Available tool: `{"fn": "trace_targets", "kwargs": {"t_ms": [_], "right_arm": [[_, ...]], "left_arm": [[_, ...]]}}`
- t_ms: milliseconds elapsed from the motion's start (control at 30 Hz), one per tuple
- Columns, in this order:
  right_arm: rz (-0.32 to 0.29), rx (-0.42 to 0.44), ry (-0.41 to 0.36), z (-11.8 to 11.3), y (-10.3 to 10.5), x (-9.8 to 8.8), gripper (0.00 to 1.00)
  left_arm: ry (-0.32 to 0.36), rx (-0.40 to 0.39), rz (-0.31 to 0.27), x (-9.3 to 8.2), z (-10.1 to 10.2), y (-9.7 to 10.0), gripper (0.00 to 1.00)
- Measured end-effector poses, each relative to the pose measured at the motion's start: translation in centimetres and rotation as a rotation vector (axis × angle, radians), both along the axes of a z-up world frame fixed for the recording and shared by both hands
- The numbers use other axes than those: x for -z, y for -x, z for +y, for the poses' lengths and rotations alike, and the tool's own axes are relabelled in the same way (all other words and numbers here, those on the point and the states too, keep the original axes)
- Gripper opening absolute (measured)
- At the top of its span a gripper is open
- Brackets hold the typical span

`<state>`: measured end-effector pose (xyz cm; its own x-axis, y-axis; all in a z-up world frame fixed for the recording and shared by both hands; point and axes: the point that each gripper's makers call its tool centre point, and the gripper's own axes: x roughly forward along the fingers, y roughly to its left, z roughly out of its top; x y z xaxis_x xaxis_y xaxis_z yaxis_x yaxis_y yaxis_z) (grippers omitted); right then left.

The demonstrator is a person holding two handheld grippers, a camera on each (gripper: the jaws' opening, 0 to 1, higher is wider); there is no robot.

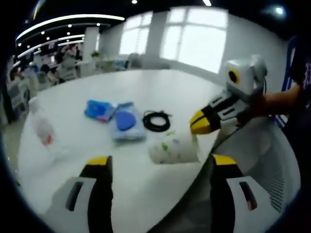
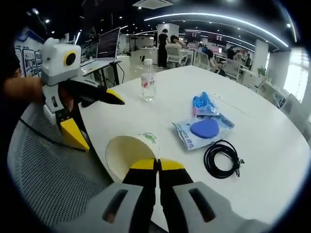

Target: Arrange the tabletop items into an orderly group along one side of the table until the central work area is clear of visible clutter.

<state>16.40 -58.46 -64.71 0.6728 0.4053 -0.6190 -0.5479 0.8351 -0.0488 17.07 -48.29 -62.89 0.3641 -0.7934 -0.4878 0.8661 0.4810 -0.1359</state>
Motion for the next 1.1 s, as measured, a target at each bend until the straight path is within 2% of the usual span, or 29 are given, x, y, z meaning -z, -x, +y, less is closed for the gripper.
{"fn": "trace_targets", "kwargs": {"t_ms": [233,300,333,400,500,600,700,800,833,900,1033,1100], "right_arm": [[0.053,-0.034,0.005,0.4,-1.2,-1.5,0.00],[0.068,-0.047,0.005,0.5,-1.4,-1.9,0.00],[0.089,-0.054,0.002,0.5,-1.6,-2.0,0.00],[0.107,-0.073,0.007,0.5,-1.8,-2.4,0.00],[0.127,-0.100,0.007,0.4,-2.1,-2.6,0.00],[0.159,-0.114,-0.020,0.4,-2.4,-2.8,0.00],[0.128,-0.117,-0.006,0.1,-3.0,-3.5,0.00],[0.143,-0.148,-0.007,0.4,-3.2,-4.0,0.00],[0.151,-0.163,0.001,0.4,-3.3,-4.2,0.00],[0.120,-0.217,0.038,0.6,-3.9,-5.0,0.00],[0.129,-0.265,0.068,1.0,-4.6,-6.1,0.00],[0.118,-0.286,0.088,1.1,-5.1,-6.8,0.00]], "left_arm": [[0.001,-0.039,-0.064,-2.7,2.1,0.1,0.85],[0.019,-0.021,-0.092,-3.4,2.2,0.6,0.95],[0.023,0.015,-0.140,-4.0,2.1,1.1,1.00],[-0.026,0.024,-0.156,-3.8,2.6,1.9,1.00],[-0.023,0.010,-0.150,-3.7,3.0,2.6,1.00],[-0.010,-0.053,-0.118,-3.3,3.9,2.7,1.00],[0.000,-0.094,-0.125,-3.2,4.3,2.8,1.00],[0.003,-0.125,-0.136,-2.8,4.3,2.8,1.00],[-0.007,-0.132,-0.156,-2.7,4.2,2.6,0.99],[-0.028,-0.129,-0.174,-2.6,4.1,2.4,1.00],[-0.097,-0.102,-0.180,-1.2,3.8,2.5,1.00],[-0.103,-0.102,-0.183,-1.0,3.8,2.6,1.00]]}}
